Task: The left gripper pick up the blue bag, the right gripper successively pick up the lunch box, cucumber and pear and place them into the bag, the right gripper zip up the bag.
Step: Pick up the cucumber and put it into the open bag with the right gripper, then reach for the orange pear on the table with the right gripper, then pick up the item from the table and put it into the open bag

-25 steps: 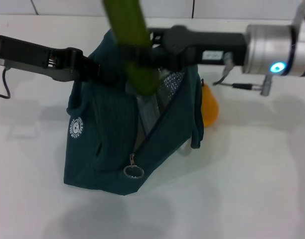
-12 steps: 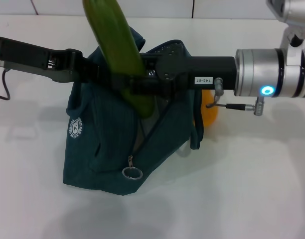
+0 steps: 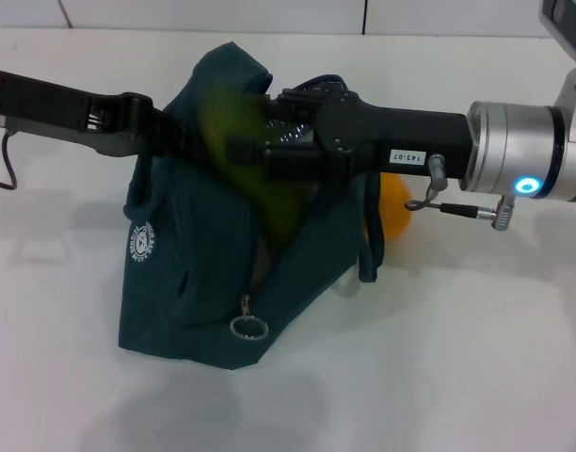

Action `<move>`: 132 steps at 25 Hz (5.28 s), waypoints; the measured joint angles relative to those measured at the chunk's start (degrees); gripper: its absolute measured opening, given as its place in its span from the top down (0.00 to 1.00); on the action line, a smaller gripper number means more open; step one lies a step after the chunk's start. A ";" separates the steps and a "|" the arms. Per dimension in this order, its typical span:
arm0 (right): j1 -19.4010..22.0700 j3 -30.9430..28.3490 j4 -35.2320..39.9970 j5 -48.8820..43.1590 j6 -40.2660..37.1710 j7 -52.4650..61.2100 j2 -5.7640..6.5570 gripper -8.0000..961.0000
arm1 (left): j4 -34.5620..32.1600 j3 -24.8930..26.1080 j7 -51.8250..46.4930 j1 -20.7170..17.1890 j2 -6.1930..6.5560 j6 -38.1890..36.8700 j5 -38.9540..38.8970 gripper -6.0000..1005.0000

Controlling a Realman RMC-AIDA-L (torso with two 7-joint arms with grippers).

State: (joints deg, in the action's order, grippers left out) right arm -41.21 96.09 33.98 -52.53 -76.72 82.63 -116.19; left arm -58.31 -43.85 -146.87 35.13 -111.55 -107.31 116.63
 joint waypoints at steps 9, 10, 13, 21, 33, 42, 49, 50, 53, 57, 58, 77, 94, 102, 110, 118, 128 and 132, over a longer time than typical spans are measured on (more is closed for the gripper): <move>2.93 -1.53 0.72 1.66 -1.15 -0.58 0.16 0.16 | 0.04 0.01 0.00 -0.03 0.02 0.00 0.00 0.96; 2.93 -1.53 0.72 1.66 -1.15 -0.58 0.16 0.14 | 0.05 -0.01 0.01 -0.11 0.02 0.00 -0.04 0.96; 8.88 -7.62 2.04 2.28 -3.40 -2.21 0.59 0.11 | 0.04 -0.01 0.00 -0.56 0.15 0.00 -0.43 0.96; 18.79 -20.61 0.50 0.81 -1.59 -3.23 2.68 0.09 | 0.05 0.05 0.06 -0.82 0.28 -0.41 -1.39 0.95; 16.37 -22.98 -0.73 -15.30 11.08 -9.51 1.58 0.09 | -0.04 1.59 0.18 -1.29 0.35 -0.39 -2.23 0.95; 12.42 -21.62 -0.53 -19.87 12.78 -10.32 0.85 0.09 | -0.05 3.88 1.31 -3.69 1.56 -0.31 -2.16 0.95; 11.29 -17.53 -0.07 -19.94 13.04 -11.05 0.77 0.09 | 0.00 3.86 2.00 -4.29 1.77 -0.49 -2.23 0.96; 11.20 -17.35 -0.03 -19.95 13.11 -11.34 0.74 0.09 | 0.01 3.86 2.12 -4.29 1.80 -0.50 -2.24 0.96; 10.67 -17.18 0.00 -19.97 13.88 -11.93 0.57 0.09 | 0.02 3.86 2.28 -4.29 1.81 -0.52 -2.26 0.96; 9.48 -16.94 -0.34 -20.00 14.51 -11.95 0.52 0.09 | 0.04 3.86 2.76 -4.28 1.78 -0.54 -2.28 0.96; 9.14 -16.69 -0.50 -20.02 14.84 -11.96 0.54 0.09 | 0.04 3.86 2.91 -4.28 1.78 -0.54 -2.28 0.96; 7.04 -12.21 -0.81 -20.07 20.27 -11.97 0.52 0.12 | 0.04 3.77 3.18 -3.87 1.40 -0.60 -2.29 0.96; 6.73 -12.03 0.16 -19.89 20.98 -12.00 0.49 0.28 | 0.05 3.79 3.25 -4.02 1.54 -0.71 -2.28 0.96; 6.74 -11.98 0.50 -20.27 20.89 -12.34 0.62 0.58 | 0.04 3.83 3.25 -3.99 1.59 -0.71 -2.28 0.96; 6.73 -10.96 0.80 -21.40 21.12 -12.37 0.60 0.88 | 0.04 3.70 3.25 -3.90 1.55 -0.71 -2.28 0.96; 9.14 -12.06 4.29 -20.99 20.68 -12.31 0.79 0.95 | 0.04 3.81 3.26 -4.09 1.50 -0.71 -2.28 0.96; 11.81 -20.66 8.04 -20.72 12.91 -9.15 0.86 0.95 | 0.05 3.63 2.96 -3.97 1.23 -0.98 -2.28 0.96; 11.15 -25.10 7.94 -19.42 7.47 -6.24 0.89 0.95 | 0.58 3.47 2.87 -3.71 0.99 -1.60 -2.28 0.96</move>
State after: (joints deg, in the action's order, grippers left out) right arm -30.06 70.99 41.93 -71.96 -69.25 76.38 -115.30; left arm -57.73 -40.39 -144.00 31.42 -110.55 -108.91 114.34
